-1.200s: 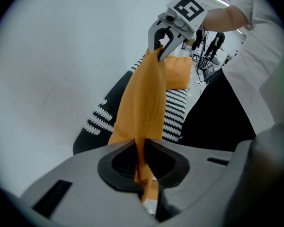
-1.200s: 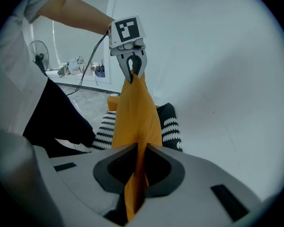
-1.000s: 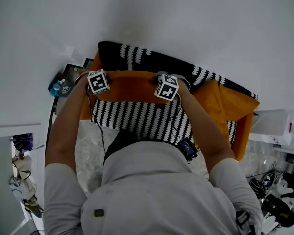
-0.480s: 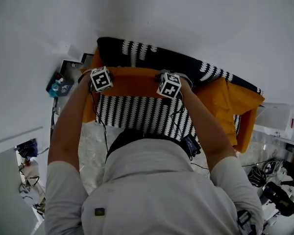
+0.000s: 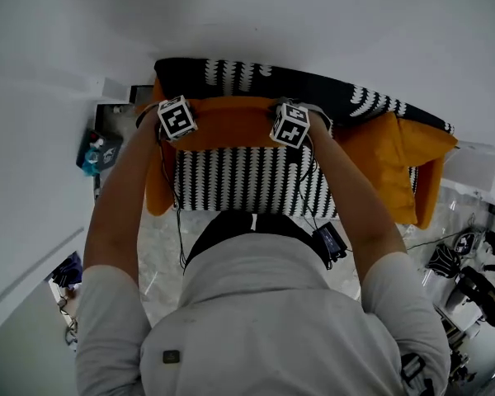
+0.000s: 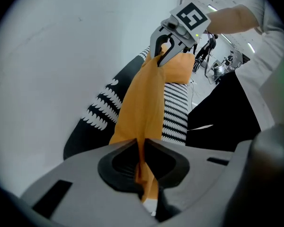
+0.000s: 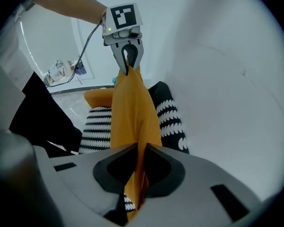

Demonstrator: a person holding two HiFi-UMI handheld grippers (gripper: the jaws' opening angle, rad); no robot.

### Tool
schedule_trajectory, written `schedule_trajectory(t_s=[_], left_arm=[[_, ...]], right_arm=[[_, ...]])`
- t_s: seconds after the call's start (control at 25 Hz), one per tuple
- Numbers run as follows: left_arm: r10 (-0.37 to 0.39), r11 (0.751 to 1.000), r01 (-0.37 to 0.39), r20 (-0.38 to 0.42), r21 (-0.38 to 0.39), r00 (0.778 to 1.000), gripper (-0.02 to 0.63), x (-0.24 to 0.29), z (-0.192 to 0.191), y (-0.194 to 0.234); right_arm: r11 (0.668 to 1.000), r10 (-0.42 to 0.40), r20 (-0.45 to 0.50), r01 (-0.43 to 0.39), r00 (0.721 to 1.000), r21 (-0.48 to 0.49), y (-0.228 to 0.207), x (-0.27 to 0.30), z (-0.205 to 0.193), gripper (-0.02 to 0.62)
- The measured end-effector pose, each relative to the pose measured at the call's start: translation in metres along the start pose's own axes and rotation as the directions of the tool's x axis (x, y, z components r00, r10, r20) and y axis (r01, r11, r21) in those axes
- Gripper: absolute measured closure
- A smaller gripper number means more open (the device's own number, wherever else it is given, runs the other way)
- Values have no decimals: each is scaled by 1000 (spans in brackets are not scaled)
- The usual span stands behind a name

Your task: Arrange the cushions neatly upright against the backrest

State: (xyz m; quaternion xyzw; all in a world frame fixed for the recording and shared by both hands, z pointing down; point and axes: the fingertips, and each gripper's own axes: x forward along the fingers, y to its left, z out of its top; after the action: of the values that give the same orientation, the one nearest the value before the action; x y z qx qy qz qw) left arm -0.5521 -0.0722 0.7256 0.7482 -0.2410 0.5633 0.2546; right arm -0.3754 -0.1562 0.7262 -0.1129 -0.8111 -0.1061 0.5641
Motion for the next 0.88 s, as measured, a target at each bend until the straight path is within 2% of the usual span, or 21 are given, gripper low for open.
schedule_trajectory(t_s=[0.16, 0.28, 0.44, 0.6, 0.76, 0.88], left_arm=[[-20, 1000, 20, 12, 11, 1000, 568, 19, 4, 28], [-76, 997, 76, -9, 4, 997, 568, 42, -2, 33], [-109, 994, 109, -11, -7, 994, 569, 64, -6, 39], [-74, 997, 74, 16, 9, 997, 569, 74, 0, 54], [-81, 992, 87, 66, -92, 995, 569, 83, -3, 68], [-64, 989, 74, 86, -125, 994, 566, 86, -2, 73]], right_arm=[[1000, -6, -36, 6, 999, 26, -23, 26, -7, 541], [999, 1, -64, 2, 998, 45, -32, 45, -13, 541], [997, 0, -91, 7, 996, 80, -42, 71, -24, 541], [993, 11, -88, 0, 996, 120, -50, 90, -30, 541], [986, -10, -56, 19, 998, 163, -65, 100, -26, 540], [983, -22, -51, 31, 998, 178, -68, 105, -26, 521]])
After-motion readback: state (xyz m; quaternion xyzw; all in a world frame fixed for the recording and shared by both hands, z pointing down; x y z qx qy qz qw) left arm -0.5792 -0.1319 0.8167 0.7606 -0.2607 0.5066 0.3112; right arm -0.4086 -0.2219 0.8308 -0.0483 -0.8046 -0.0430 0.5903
